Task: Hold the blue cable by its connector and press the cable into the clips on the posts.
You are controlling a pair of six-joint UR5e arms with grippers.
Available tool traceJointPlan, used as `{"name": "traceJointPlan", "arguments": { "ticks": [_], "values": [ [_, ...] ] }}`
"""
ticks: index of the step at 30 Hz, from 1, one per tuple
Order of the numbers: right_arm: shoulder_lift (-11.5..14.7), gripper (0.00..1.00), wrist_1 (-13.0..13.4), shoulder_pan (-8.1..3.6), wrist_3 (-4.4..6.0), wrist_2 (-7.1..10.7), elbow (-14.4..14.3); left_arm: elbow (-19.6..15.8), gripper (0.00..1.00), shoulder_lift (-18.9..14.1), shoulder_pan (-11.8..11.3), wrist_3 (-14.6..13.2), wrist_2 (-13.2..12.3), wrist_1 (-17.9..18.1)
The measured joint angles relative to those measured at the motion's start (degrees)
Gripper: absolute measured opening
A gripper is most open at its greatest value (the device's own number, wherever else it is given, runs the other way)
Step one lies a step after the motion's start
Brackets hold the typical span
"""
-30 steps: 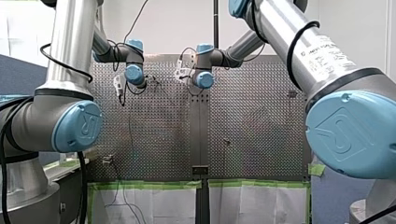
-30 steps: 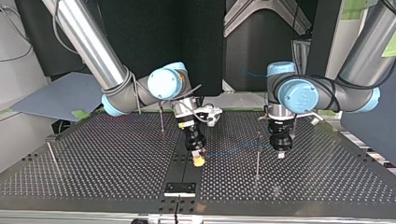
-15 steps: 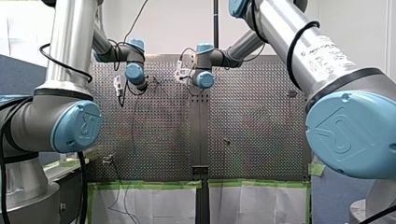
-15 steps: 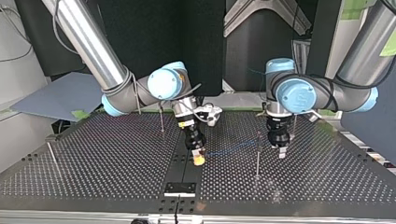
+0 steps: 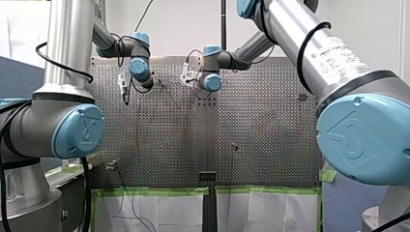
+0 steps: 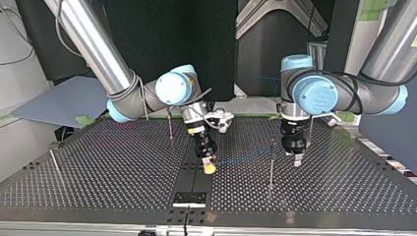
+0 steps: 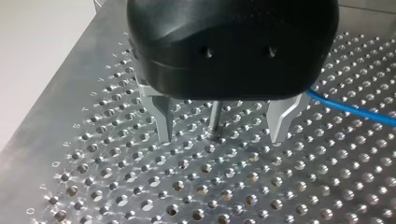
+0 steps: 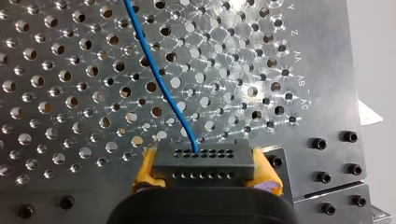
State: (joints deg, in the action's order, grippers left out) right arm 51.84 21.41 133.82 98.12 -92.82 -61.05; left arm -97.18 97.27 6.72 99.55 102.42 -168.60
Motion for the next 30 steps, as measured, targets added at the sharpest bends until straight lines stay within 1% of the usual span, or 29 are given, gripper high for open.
{"name": "traceJointPlan", "arguments": {
  "ticks": [4,8,12,16,20,26,30],
  "values": [
    [-0.01,0.0,-0.04,0.01,0.03,0.0,0.0,-0.3,1.0,-0.02,0.96,0.63,1.82,-1.85],
    [-0.01,0.0,-0.04,0.01,0.05,0.02,0.0,-0.89,1.0,-0.06,1.4,0.79,3.31,-3.24],
    [-0.01,0.0,-0.05,0.0,0.0,0.07,0.0,-1.21,1.0,-0.38,1.76,0.85,4.08,-3.98],
    [0.0,0.0,-0.05,0.0,-0.01,0.09,0.0,-2.35,1.0,-1.86,1.84,1.24,4.48,-4.13],
    [-0.01,0.0,0.01,-0.1,0.04,0.09,0.0,-4.2,1.0,-3.85,1.99,1.6,4.01,-3.77],
    [0.0,0.0,-0.02,-0.16,0.04,0.23,0.0,-7.56,1.0,-7.23,2.28,1.76,1.73,-1.85],
    [-0.01,0.0,-0.04,-0.17,0.12,0.25,0.0,-9.43,1.0,-8.78,2.81,1.72,0.13,-1.48]
  ]
}}
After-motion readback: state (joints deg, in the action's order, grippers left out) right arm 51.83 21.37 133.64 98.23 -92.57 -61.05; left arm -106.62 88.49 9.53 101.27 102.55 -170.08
